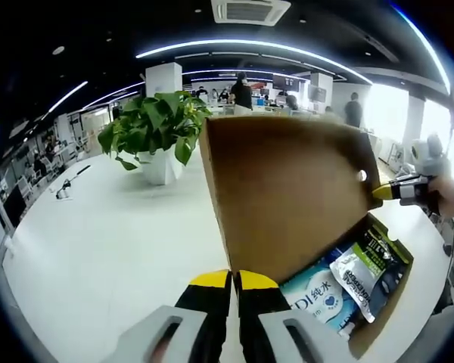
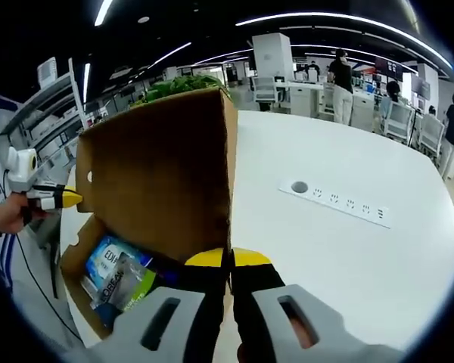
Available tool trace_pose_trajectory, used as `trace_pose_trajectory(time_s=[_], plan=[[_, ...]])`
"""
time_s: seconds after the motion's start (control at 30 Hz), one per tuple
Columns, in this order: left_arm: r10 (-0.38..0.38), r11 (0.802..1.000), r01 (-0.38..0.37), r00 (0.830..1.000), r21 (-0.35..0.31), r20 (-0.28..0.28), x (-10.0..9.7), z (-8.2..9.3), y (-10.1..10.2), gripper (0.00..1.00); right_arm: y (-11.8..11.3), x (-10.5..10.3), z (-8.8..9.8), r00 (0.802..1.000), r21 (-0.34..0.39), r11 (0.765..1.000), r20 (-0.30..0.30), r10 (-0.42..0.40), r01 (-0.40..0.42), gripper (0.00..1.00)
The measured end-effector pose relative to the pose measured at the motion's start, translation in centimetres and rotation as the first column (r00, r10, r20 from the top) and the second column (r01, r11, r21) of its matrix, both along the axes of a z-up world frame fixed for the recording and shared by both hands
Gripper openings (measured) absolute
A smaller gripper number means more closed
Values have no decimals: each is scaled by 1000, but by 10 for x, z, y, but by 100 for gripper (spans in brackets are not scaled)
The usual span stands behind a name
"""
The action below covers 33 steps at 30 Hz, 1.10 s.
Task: Operate the shoe box by opening the lid, removing the specified soft item, and placing it in the target area until the item is outside and the box remains undamaged.
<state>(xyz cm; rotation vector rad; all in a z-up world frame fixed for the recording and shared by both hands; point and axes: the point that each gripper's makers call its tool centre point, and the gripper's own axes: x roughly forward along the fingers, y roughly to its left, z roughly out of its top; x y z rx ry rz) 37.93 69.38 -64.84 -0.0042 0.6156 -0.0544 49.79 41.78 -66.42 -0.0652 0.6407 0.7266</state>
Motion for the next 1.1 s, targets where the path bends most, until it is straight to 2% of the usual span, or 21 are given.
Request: trace_pose_trajectory(time_s=[0.57,1.1], plan=[[8,1000,-8,1000,-1,-15,20,-9,9,3,5,16,-11,999,11,1000,-30,-21,22,1],[43,999,-44,998,-24,-52,34,-22,19,3,14,17,-28,990,5,995,-95,-100,101,2]])
